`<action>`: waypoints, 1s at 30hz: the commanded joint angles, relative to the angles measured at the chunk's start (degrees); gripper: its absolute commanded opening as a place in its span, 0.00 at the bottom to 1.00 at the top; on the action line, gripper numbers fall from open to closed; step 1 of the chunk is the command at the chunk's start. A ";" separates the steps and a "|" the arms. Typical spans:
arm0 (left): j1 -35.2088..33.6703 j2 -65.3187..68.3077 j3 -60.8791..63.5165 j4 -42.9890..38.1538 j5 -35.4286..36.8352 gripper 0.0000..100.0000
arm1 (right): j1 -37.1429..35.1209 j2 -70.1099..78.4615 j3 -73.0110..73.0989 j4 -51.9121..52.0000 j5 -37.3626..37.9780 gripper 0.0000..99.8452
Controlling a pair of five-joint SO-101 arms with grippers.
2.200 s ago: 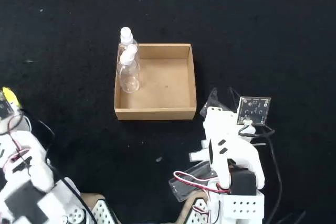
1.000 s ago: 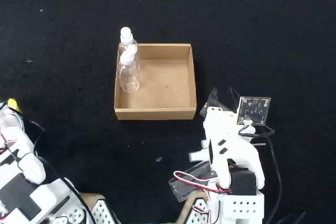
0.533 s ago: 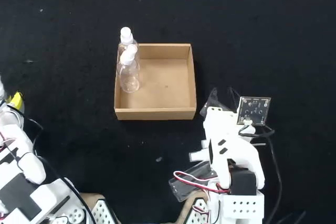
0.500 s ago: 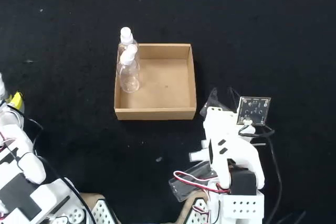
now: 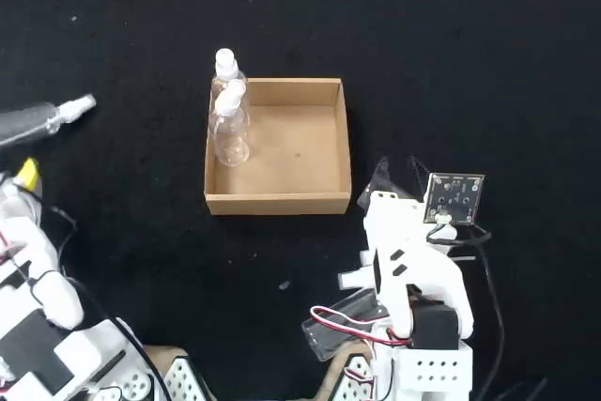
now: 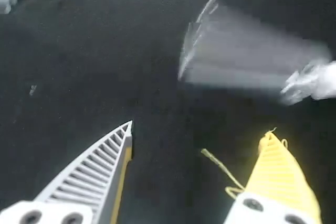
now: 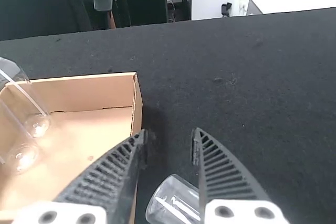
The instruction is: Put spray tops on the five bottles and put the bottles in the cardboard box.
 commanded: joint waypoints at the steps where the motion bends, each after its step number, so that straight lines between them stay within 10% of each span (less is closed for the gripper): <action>1: 4.18 -5.54 -14.90 17.93 0.18 0.28 | -0.53 -5.41 -0.13 -1.23 0.53 0.13; 5: 6.64 -4.66 -36.53 45.63 -0.35 0.28 | -0.53 -5.41 -0.13 -1.14 0.53 0.13; 10: 7.60 5.36 -53.76 57.67 -6.68 0.28 | -0.53 -5.41 -0.13 -1.14 0.53 0.13; 30: 9.01 41.14 -84.62 52.40 -7.82 0.28 | -0.53 -5.41 -0.13 -1.14 0.53 0.13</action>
